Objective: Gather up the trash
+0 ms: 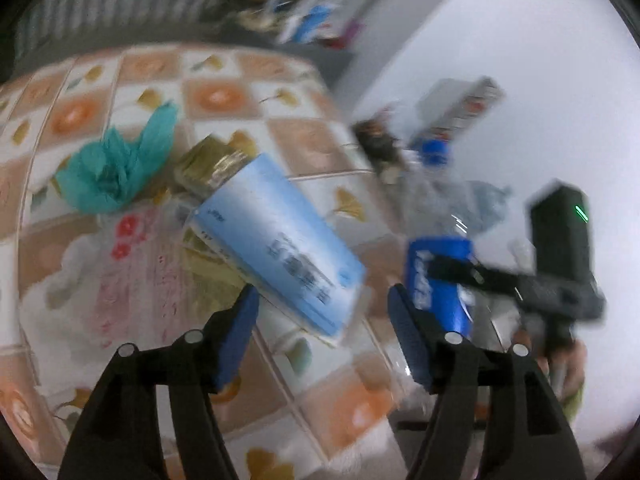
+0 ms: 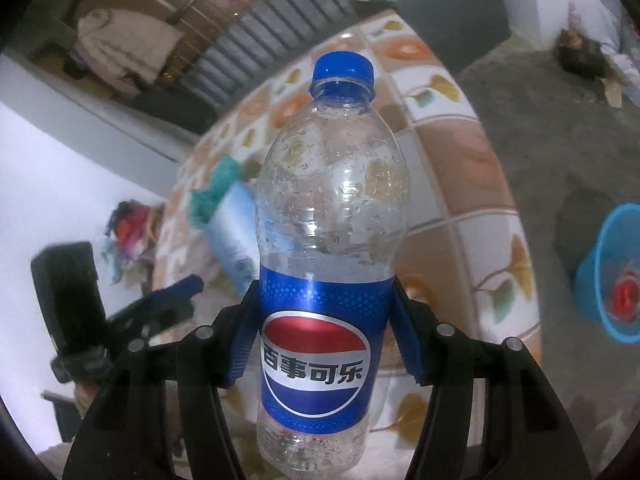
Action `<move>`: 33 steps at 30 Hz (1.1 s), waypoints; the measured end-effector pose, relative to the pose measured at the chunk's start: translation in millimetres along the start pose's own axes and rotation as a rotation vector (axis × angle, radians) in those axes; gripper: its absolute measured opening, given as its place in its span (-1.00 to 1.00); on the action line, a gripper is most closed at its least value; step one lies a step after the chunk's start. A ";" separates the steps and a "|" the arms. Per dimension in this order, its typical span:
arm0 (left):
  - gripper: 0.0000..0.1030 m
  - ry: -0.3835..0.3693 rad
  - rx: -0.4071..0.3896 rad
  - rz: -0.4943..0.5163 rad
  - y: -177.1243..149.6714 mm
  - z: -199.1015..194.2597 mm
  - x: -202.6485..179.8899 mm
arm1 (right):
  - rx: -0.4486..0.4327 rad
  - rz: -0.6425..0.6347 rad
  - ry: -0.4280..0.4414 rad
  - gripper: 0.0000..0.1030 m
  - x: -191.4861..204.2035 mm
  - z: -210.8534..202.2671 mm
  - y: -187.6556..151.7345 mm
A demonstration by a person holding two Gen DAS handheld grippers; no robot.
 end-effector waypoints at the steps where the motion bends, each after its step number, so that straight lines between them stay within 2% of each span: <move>1: 0.30 0.024 0.005 -0.042 3.8 8.5 3.1 | 0.000 0.001 -0.009 0.11 -3.1 1.4 -1.2; 4: 0.38 0.063 0.010 -0.113 10.2 25.2 8.1 | 0.008 -0.010 -0.015 0.11 -12.3 -0.5 1.0; 7: 0.39 0.087 0.007 -0.119 12.4 32.4 7.4 | 0.039 -0.029 0.000 0.11 -13.3 7.0 6.7; 12: 0.43 0.115 -0.028 -0.090 16.5 35.8 0.4 | 0.139 -0.026 0.117 0.10 -19.7 25.4 0.2; 14: 0.43 0.125 -0.042 -0.070 18.9 36.5 -2.5 | 0.153 -0.035 0.160 0.10 -17.8 25.9 -5.3; 16: 0.43 0.136 -0.041 -0.051 20.6 39.1 -5.5 | 0.147 -0.039 0.164 0.10 -19.1 20.9 -11.1; 20: 0.43 0.183 -0.029 0.026 20.7 53.3 -16.7 | 0.081 -0.008 0.110 0.11 -37.3 -4.6 -20.9; 25: 0.45 0.244 -0.013 0.135 14.4 73.4 -31.8 | 0.014 0.032 0.001 0.12 -58.4 -29.1 -31.2; 33: 0.52 0.287 -0.026 0.154 20.0 88.8 -41.5 | -0.026 -0.005 -0.111 0.19 -49.9 -35.3 -38.1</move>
Point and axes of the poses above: each gripper's, at about its wrist camera, not at the fingertips, and z roughly the way its jaws point, x to its left, y to its top, the point moved 3 cm from there along z, roughly the way its jaws point, and after that the axes turned 3 degrees about -z, right-handed, at the moved point
